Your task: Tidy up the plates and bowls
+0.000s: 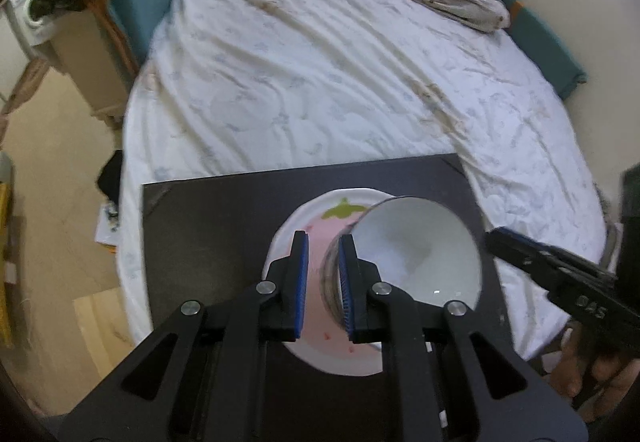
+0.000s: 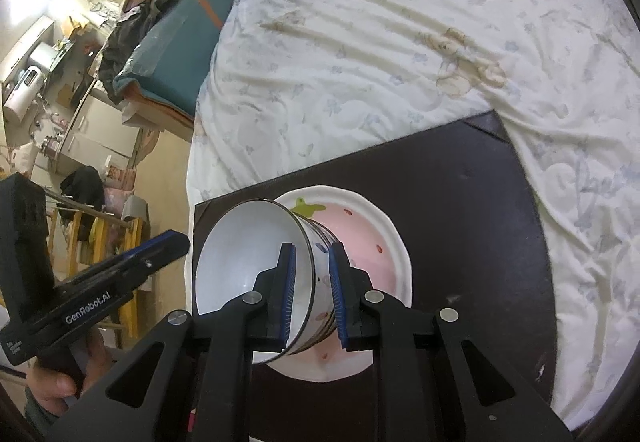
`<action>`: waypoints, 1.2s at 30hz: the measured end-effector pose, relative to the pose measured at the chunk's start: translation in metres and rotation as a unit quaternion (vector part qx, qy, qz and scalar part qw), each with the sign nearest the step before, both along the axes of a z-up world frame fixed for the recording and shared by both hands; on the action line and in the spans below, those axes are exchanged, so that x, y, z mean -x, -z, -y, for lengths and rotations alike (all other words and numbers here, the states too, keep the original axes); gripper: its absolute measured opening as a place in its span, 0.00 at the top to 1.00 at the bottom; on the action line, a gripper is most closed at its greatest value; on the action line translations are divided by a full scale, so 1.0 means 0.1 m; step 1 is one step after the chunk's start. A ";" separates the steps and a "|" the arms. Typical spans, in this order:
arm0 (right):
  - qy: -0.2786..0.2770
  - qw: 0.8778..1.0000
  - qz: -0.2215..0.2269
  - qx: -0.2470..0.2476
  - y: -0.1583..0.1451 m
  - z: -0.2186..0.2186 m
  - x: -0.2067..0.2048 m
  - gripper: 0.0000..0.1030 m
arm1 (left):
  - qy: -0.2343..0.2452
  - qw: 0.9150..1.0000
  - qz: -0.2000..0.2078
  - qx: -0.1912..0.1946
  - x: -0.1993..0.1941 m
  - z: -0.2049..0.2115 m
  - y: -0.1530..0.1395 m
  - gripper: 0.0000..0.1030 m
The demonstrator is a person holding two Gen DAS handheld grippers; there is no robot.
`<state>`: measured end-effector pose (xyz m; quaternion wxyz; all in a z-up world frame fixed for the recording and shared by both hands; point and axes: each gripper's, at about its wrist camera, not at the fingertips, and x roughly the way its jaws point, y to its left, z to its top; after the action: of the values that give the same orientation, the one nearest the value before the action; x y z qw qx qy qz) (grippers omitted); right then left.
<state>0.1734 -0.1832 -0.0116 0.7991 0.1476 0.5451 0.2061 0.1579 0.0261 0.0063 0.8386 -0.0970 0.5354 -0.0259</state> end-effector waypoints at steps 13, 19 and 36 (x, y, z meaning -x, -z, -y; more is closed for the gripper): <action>0.021 0.994 0.106 0.033 -0.38 0.01 0.47 0.28 | 0.008 0.996 0.083 -0.038 0.54 0.02 -0.29 0.82; 0.010 0.986 0.159 0.047 -0.62 0.00 0.85 0.14 | -0.001 0.993 0.109 -0.037 0.92 0.02 -0.41 0.50; 0.046 0.980 0.185 0.048 -0.48 0.24 1.61 0.00 | -0.016 0.989 0.137 -0.050 1.52 0.06 -0.22 0.00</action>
<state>0.0129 -0.2076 0.0366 0.9011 0.0935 0.3895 0.1663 0.0057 0.0198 0.0287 0.9083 -0.0589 0.4142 0.0016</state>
